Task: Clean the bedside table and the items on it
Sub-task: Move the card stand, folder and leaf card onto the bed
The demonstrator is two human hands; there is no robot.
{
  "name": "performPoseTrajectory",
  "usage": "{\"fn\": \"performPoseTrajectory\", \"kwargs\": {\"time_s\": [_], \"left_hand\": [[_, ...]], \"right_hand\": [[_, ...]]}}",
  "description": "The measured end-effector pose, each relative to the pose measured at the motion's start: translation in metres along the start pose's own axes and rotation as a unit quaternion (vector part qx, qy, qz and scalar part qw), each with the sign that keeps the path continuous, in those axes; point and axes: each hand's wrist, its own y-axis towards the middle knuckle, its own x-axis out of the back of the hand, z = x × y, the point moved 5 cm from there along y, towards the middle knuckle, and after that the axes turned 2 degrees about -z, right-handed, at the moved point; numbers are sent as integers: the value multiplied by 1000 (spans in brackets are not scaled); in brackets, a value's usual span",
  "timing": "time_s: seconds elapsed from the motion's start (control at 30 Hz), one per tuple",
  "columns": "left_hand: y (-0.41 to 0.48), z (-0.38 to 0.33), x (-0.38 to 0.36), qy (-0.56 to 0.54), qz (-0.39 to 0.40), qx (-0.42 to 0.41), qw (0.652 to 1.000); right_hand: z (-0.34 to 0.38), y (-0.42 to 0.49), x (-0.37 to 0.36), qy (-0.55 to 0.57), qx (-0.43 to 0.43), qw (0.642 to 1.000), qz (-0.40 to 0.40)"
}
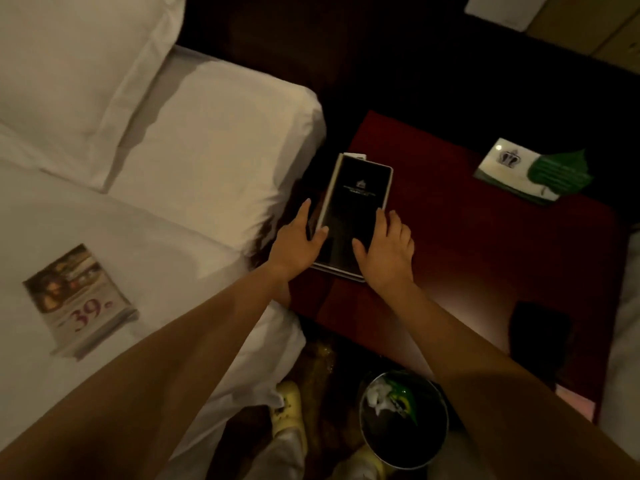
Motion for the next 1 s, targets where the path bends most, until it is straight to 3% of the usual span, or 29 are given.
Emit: {"fn": "performPoseTrajectory", "kwargs": {"time_s": [0.17, 0.27, 0.53, 0.67, 1.0], "left_hand": [[16, -9, -22, 33, 4, -28, 999], [25, 1, -27, 33, -4, 0, 999], [26, 4, -27, -102, -4, 15, 995], [20, 16, -9, -133, -47, 20, 990], [-2, 79, 67, -209, -167, 58, 962]], "right_hand": [[-15, 5, -19, 150, -15, 986, 67], [-14, 9, -23, 219, -45, 972, 65], [-1, 24, -25, 328, -189, 925, 42], [23, 26, -29, 377, -199, 904, 38], [121, 31, -54, 386, -145, 908, 74]]}}
